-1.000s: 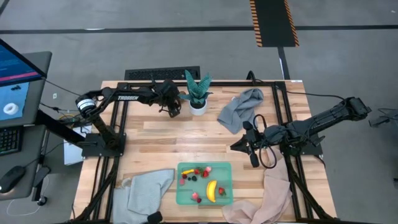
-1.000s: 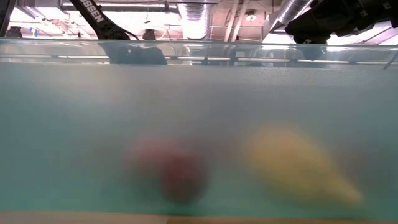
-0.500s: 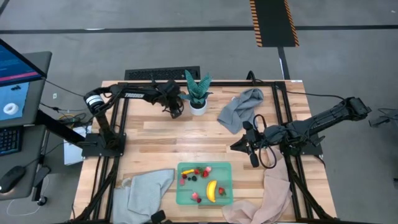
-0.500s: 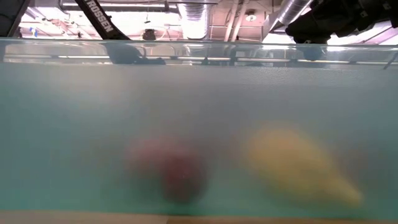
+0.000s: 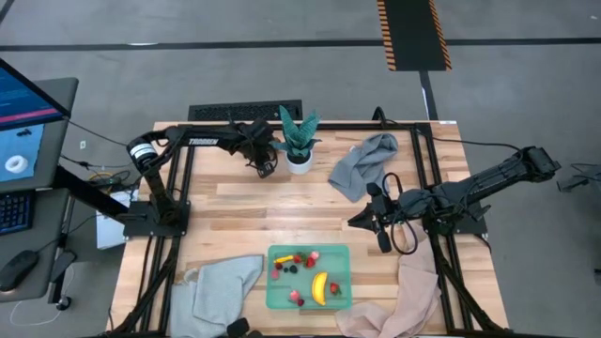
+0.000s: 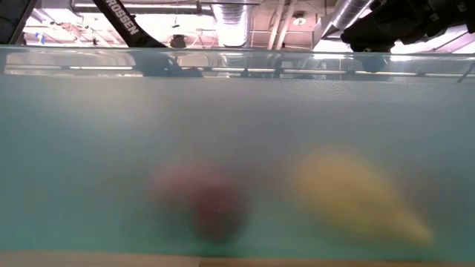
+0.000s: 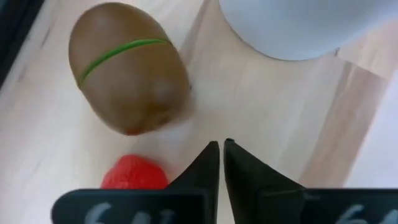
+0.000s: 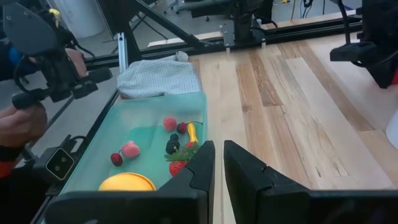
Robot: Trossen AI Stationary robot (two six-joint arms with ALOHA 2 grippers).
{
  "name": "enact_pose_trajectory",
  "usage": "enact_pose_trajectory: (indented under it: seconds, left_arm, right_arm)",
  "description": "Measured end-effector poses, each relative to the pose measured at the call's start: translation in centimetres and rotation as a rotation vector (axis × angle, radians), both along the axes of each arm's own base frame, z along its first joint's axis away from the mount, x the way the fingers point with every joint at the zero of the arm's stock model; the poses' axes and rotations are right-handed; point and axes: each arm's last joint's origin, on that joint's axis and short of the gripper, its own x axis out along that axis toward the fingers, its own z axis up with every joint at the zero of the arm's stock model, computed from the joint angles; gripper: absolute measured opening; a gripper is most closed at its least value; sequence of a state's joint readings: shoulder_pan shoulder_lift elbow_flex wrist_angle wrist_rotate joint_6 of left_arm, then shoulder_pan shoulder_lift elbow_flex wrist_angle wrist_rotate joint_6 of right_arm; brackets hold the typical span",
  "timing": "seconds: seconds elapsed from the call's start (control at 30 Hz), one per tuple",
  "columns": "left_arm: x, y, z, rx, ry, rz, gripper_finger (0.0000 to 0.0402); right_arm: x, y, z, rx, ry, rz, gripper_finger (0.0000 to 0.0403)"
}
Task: Pick and placing Produce into tupperware
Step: Put the red strawberry into the green bin
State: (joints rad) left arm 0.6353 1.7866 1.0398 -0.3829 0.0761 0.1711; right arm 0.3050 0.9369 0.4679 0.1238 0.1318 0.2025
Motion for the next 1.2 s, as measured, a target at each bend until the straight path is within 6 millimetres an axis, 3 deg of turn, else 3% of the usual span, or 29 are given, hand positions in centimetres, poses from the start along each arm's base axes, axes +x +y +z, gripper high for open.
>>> enact_pose_trajectory:
  seconds: [0.23,0.43,0.63,0.9,1.07,1.2]
  left_arm:
    - [-0.2,-0.4,1.4,-0.053,0.130,0.072,0.0028]
    - [0.2,-2.6,3.2,0.053,0.166,0.114,0.0003]
    - [1.3,-4.7,4.1,0.171,0.154,0.197,0.0005]
    - [0.4,-7.2,1.8,0.282,0.183,0.397,0.0006]
    - [-0.4,-7.2,0.2,0.231,0.135,0.465,0.0006]
    - [-1.0,-7.5,0.1,0.214,0.055,0.470,0.0006]
  right_arm:
    - [0.0,0.0,0.0,0.000,0.001,0.000,0.0059]
    - [0.0,0.0,0.0,0.000,0.001,0.000,0.0059]
    - [0.0,0.0,0.0,0.000,0.000,0.000,0.0059]
    - [0.0,0.0,0.0,0.000,0.000,0.000,0.0059]
    - [0.0,0.0,0.0,0.000,0.001,0.000,0.0059]
    - [0.0,0.0,0.0,0.000,0.000,0.000,0.0059]
